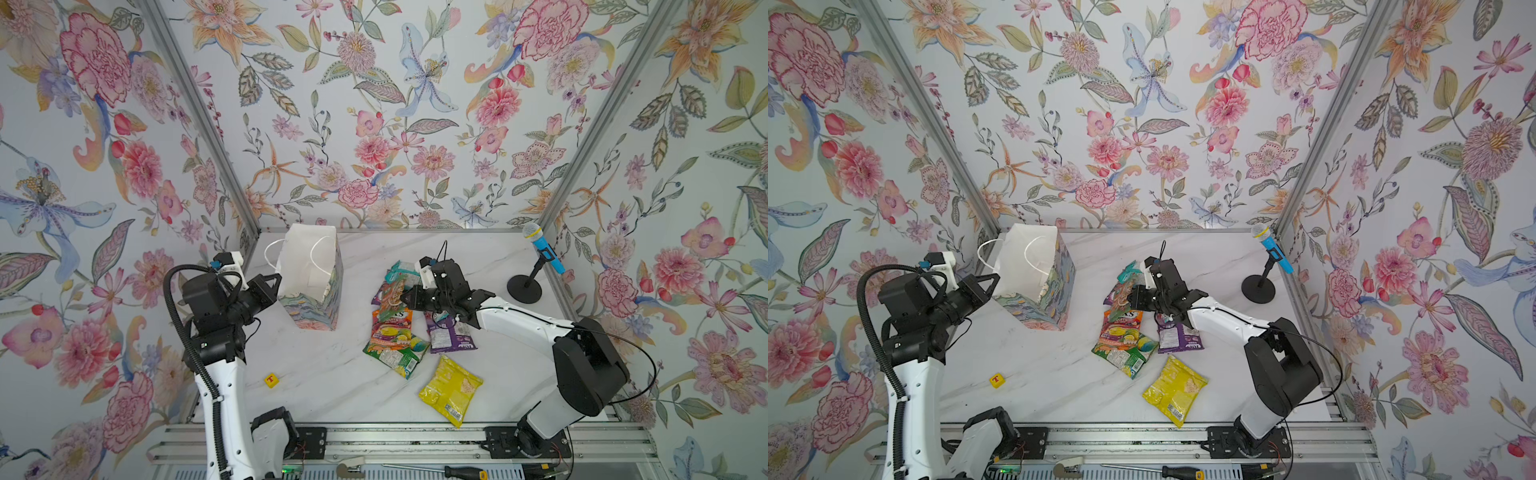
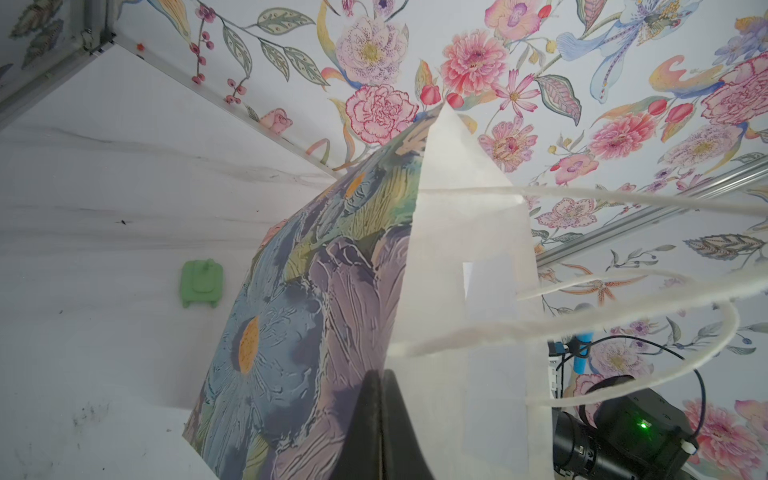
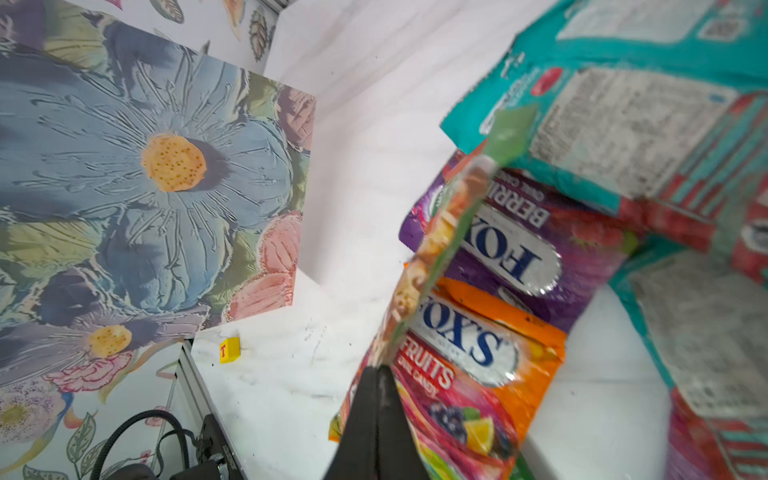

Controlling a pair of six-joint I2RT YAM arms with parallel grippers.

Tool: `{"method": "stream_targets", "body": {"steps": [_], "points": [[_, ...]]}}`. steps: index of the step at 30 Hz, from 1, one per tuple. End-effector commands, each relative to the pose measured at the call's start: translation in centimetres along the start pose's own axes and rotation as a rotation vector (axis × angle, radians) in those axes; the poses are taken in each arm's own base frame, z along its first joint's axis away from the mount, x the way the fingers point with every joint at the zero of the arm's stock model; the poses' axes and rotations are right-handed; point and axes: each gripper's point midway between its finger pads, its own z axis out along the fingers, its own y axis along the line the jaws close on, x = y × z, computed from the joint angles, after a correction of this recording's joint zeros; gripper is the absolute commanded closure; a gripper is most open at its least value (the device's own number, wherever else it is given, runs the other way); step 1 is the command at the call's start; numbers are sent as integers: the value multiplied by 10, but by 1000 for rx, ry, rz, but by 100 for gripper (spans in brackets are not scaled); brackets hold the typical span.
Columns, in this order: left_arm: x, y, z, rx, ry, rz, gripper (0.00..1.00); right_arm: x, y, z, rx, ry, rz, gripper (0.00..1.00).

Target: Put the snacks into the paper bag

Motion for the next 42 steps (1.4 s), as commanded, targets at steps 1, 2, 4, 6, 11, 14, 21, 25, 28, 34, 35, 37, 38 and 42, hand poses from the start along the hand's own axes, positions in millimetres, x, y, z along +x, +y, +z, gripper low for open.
{"method": "stream_targets", "body": {"steps": [1,2,4,6,11,14,21,25,28,34,35,37,38,42], "points": [[13,-9,6,39,25,-30,96,4,-12,-14,18,-10,6,100],[17,-10,8,41,37,-32,96,6,-13,-16,20,-12,6,100],[24,-13,12,43,61,-37,95,7,-16,-21,25,-18,10,100],[31,-11,13,34,81,-46,95,7,-16,-26,23,-27,10,100],[44,0,14,2,103,-54,91,11,-20,-33,33,-37,15,100],[49,6,18,-9,123,-52,88,16,-25,-34,31,-33,31,100],[47,0,18,-6,148,4,65,21,-31,-32,30,-35,55,80],[39,-5,15,-17,147,69,50,15,-30,-36,33,-49,49,67],[29,-8,12,-41,147,137,42,10,-31,-42,39,-62,49,56],[11,-13,15,-51,148,263,40,8,-41,-46,54,-63,63,47],[10,-14,18,-44,158,276,40,9,-42,-46,53,-58,70,47],[12,-12,22,-40,183,296,40,10,-44,-46,49,-52,81,47],[12,-12,23,-41,193,310,40,12,-45,-46,49,-48,86,47],[20,-9,29,-38,243,345,40,19,-51,-44,45,-33,110,46]]}}
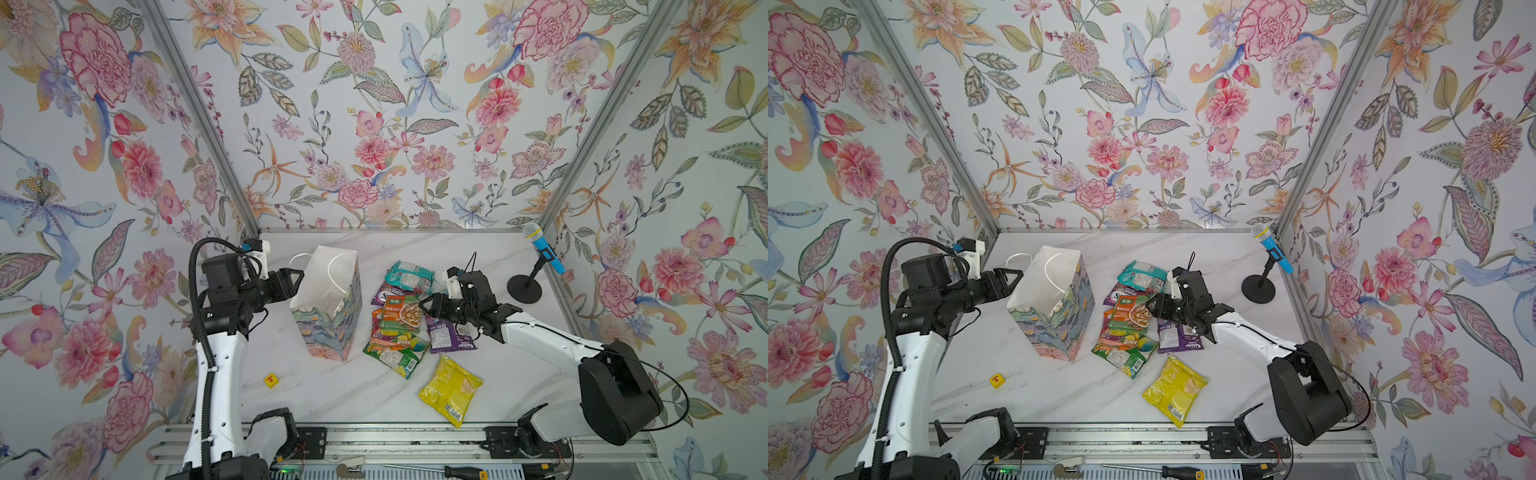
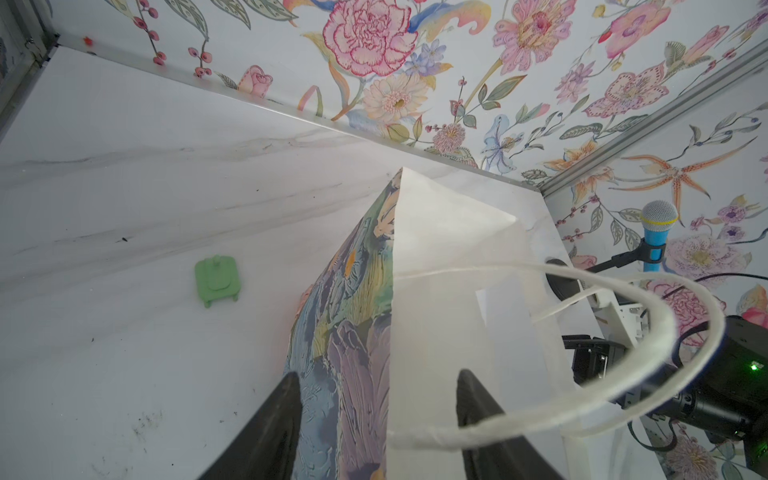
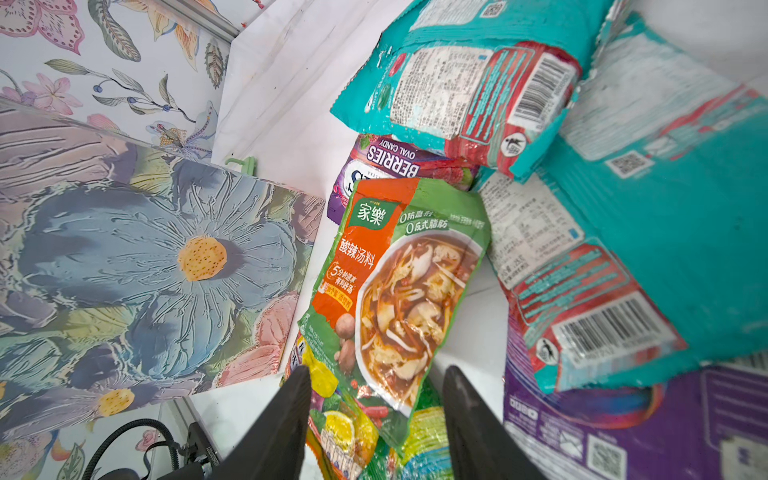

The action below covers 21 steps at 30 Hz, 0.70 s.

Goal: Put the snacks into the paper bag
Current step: 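Hold the bag with the left gripper while the right lifts the soup packet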

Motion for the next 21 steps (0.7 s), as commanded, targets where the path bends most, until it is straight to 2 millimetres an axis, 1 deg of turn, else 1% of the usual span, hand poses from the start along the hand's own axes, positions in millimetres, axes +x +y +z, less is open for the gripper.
{"method": "stream_targets", "body": {"steps": [1,4,8,10,15,21], "points": [[4,-5,1,6,37,80,40,8,-3,-1,-17,24,23,46],[5,-5,6,1,57,93,40,13,-6,4,-28,41,43,46],[7,-3,11,-26,88,115,42,19,-10,11,-40,50,74,46],[10,-2,15,-36,103,118,45,20,-10,14,-45,52,82,47],[13,-1,15,-41,102,117,52,25,-15,20,-41,66,98,46],[18,0,17,-35,103,106,59,30,-17,35,-66,84,129,47]]}}
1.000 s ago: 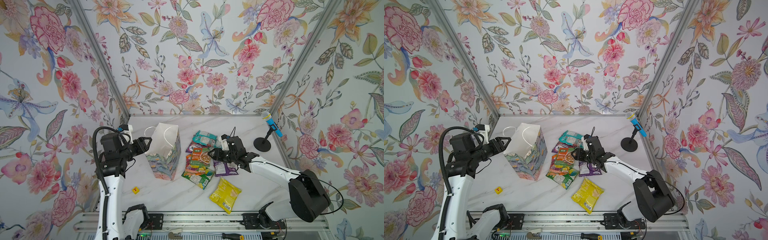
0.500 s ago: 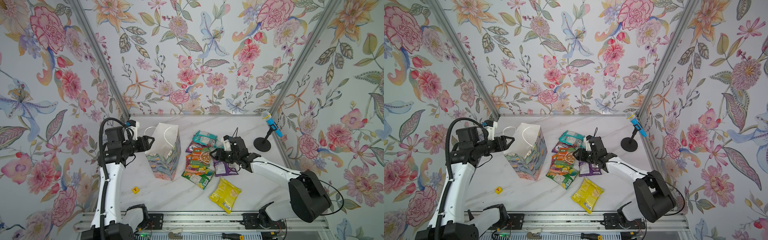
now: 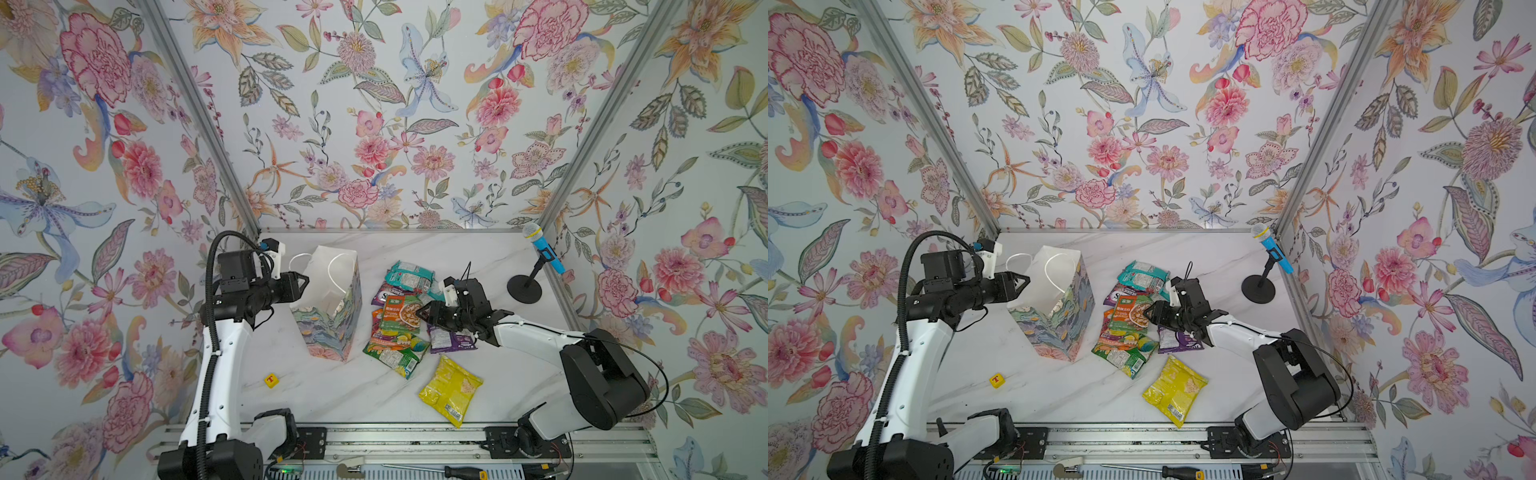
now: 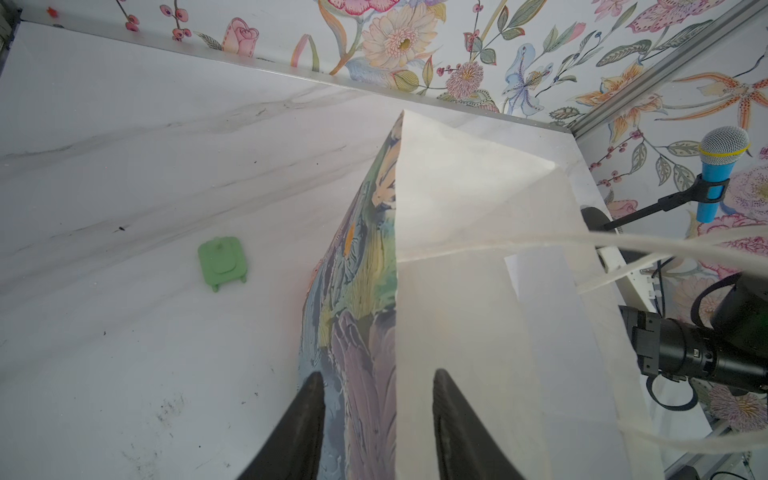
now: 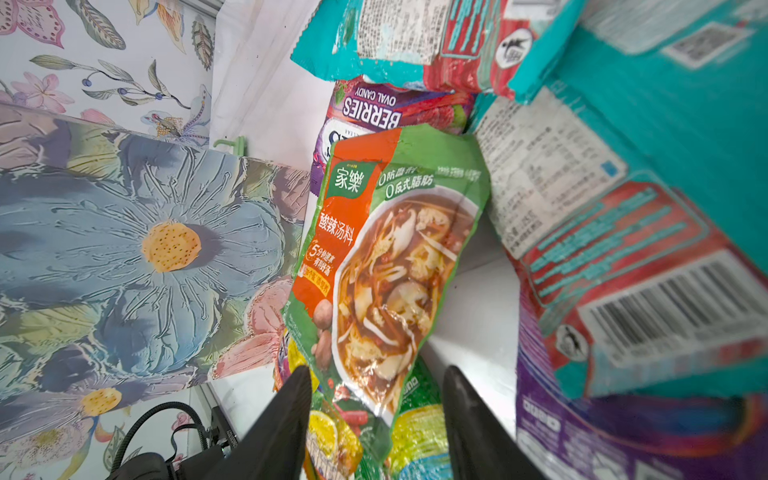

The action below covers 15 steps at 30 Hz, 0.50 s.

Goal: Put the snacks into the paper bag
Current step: 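Hold the bag with the left gripper while the right lifts the soup packet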

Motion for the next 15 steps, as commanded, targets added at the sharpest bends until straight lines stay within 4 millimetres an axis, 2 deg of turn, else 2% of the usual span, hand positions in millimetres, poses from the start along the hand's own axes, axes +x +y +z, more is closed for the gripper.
{"method": "stream_targets", "body": {"steps": [1,6,8,13,15], "points": [[3,-1,-1,-3,-1,13,60,3,-2,11,-31,12,34,47],[2,-3,-1,4,-7,13,67,-1,0,22,-67,12,62,49],[1,-3,-1,7,-10,13,70,0,1,28,-84,21,75,53],[2,-5,0,21,-16,9,74,-5,6,28,-109,10,86,80],[2,-5,0,26,-18,9,75,-12,12,22,-108,-7,71,87]]}}
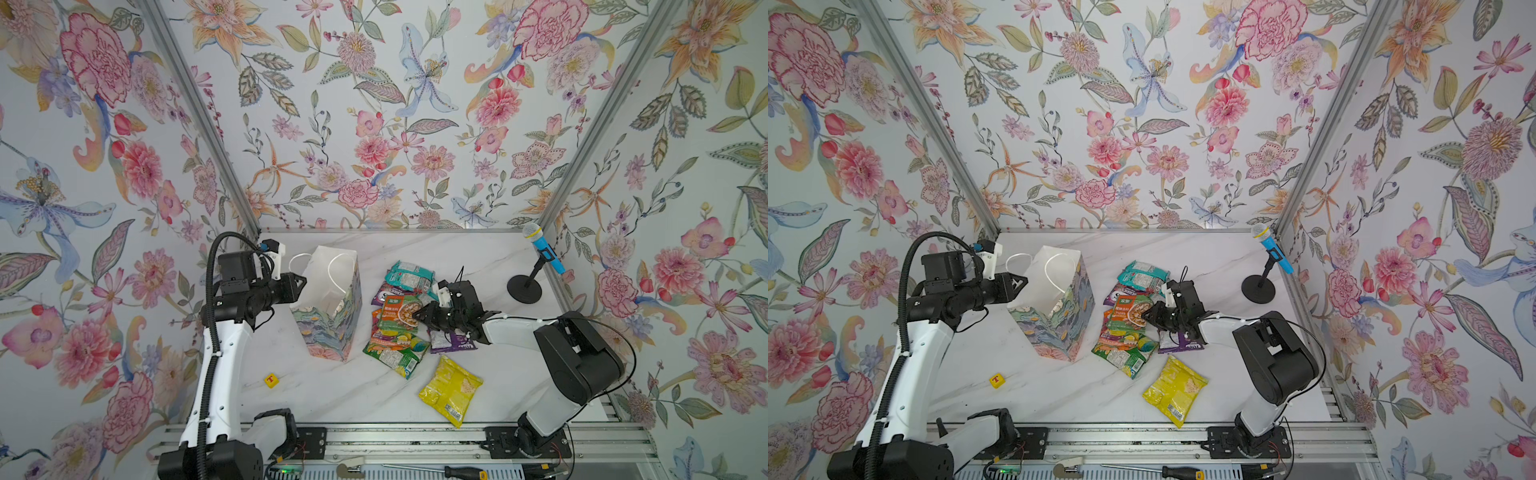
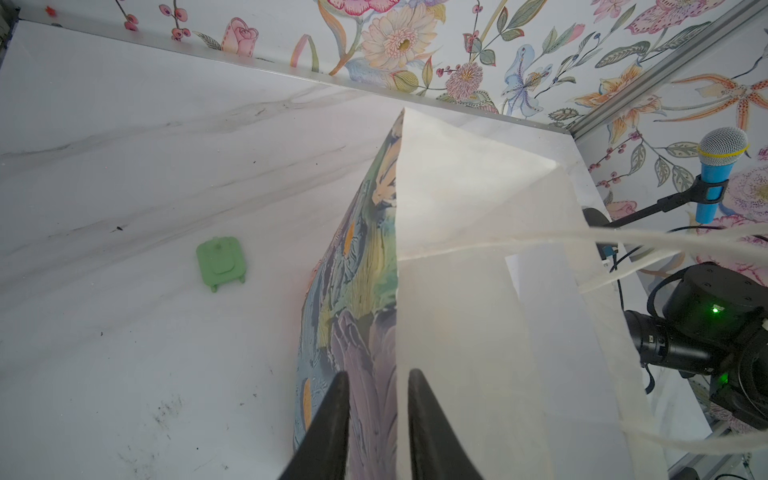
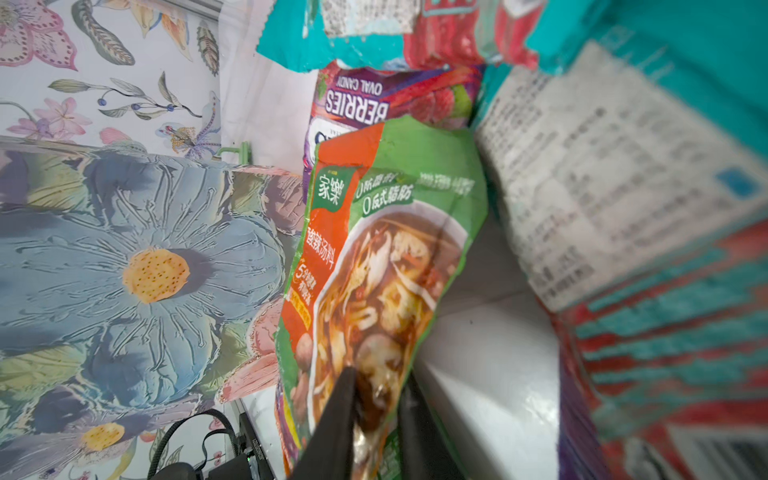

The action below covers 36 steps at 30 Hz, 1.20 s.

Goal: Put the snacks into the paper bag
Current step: 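Hold the bag with the left gripper while the right lifts the soup packet, then carry the green soup packet over the bag opening with the right gripper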

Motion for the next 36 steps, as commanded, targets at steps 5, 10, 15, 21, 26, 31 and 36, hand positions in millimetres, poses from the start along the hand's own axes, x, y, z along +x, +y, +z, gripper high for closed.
{"method": "stream_targets", "body": {"steps": [5,10,15,21,26,31,36], "points": [[-4,-8,-4,29,-31,16,78,-23,40,-24,-35,-71,-84,100],[-4,-9,-3,36,-37,13,79,-36,75,-43,-55,-109,-159,100],[-3,-9,-3,38,-36,11,80,-48,122,-62,-109,-158,-233,100],[-5,-11,-4,48,-51,9,81,-63,188,-87,-157,-244,-359,100],[-6,-13,-5,53,-49,10,82,-68,248,-98,-204,-293,-484,100],[-4,-12,-4,49,-45,11,84,-78,293,-108,-240,-349,-564,100],[0,-8,-2,31,-34,6,84,-80,337,-117,-288,-393,-643,100]]}}
